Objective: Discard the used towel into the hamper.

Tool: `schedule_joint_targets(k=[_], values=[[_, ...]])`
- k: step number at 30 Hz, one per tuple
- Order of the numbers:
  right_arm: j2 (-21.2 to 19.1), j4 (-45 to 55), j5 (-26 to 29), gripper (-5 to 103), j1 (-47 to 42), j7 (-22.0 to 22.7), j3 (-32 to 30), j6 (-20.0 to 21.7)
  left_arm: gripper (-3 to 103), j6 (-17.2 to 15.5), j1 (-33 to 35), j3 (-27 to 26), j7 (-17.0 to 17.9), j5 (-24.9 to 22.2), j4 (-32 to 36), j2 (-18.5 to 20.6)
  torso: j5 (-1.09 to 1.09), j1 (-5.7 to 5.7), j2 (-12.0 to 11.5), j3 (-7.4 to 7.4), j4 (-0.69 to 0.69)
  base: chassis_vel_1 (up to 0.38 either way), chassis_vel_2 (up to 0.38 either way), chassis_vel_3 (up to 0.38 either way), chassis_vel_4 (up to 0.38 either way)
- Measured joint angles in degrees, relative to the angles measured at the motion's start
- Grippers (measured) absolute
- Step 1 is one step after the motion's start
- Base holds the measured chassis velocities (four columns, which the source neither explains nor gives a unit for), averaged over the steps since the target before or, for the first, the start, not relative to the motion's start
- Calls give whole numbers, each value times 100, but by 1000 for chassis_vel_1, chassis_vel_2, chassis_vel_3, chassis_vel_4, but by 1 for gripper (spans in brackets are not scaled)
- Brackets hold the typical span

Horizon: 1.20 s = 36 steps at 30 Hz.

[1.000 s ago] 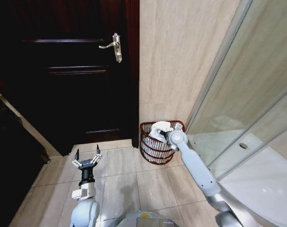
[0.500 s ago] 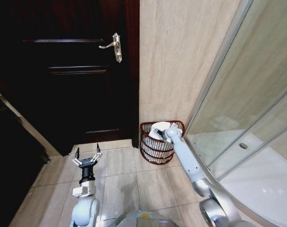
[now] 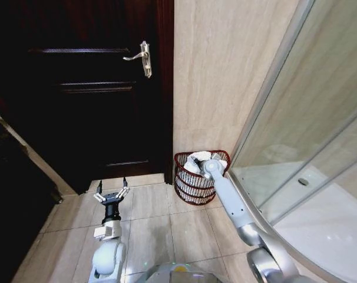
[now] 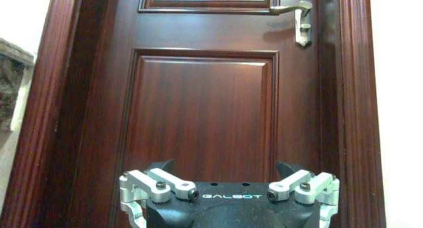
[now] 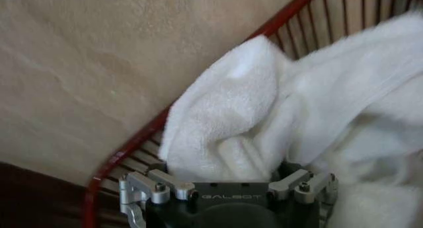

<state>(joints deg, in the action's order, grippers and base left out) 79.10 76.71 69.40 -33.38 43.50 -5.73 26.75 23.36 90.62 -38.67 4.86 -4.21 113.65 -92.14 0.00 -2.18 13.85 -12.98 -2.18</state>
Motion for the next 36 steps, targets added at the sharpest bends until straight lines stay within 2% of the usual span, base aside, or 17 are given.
schedule_joint_targets(k=[1, 3, 6, 7, 9, 11, 16, 20, 24, 26, 36], values=[[-115, 64, -490, 100, -69, -91, 172, 59, 100, -12, 7, 9, -12, 0, 2, 0, 0, 0, 0, 0, 0, 0, 0, 0, 0], [-164, 95, -706, 100, -95, -115, 250, 123, 100, -14, 16, 11, -22, -2, 5, 0, 0, 0, 0, 0, 0, 0, 0, 0, 0], [-344, 166, -1749, 100, -181, -252, 573, 368, 100, -3, 52, -7, -45, -55, 18, 1, 1, 0, 0, 0, 0, 0, 0, 0, 0], [-344, 166, -1749, 100, -181, -252, 573, 368, 100, -3, 52, -7, -45, -55, 18, 1, 1, 0, 0, 0, 0, 0, 0, 0, 0], [-487, 199, -2456, 100, -222, -402, 797, 515, 100, 20, 96, -34, -51, -117, 28, 16, 1, 0, 0, 0, 0, 0, 0, 0, 0], [-553, 227, -2713, 100, -224, -458, 905, 671, 100, 50, 128, -50, -57, -148, 28, 22, 0, 0, 0, 1, 0, 0, 0, 0, 0], [-493, 147, -2534, 100, -110, -359, 925, 870, 100, 127, 187, -65, -61, -186, 19, 17, 0, 0, 0, 0, 1, 0, 0, 0, 0], [-365, -32, -1818, 100, 123, -140, 776, 1034, 100, 196, 257, -97, -69, -270, -1, 45, 0, 0, 0, 0, 0, 0, 0, 0, 0], [-315, -147, -1498, 100, 216, -102, 663, 1096, 100, 212, 260, -122, -69, -314, -4, 63, 1, 0, 0, 0, 0, 0, 0, 0, 0], [-249, -294, -1121, 100, 283, -86, 458, 1238, 100, 220, 259, -136, -70, -346, -3, 79, -1, 0, 0, 0, 1, 0, 0, 0, 0], [-29, -784, -611, 100, 285, -214, 23, 1307, 100, 274, 258, -99, -137, -505, 75, 44, 0, 0, 0, 1, 1, 0, 0, 0, 0]])
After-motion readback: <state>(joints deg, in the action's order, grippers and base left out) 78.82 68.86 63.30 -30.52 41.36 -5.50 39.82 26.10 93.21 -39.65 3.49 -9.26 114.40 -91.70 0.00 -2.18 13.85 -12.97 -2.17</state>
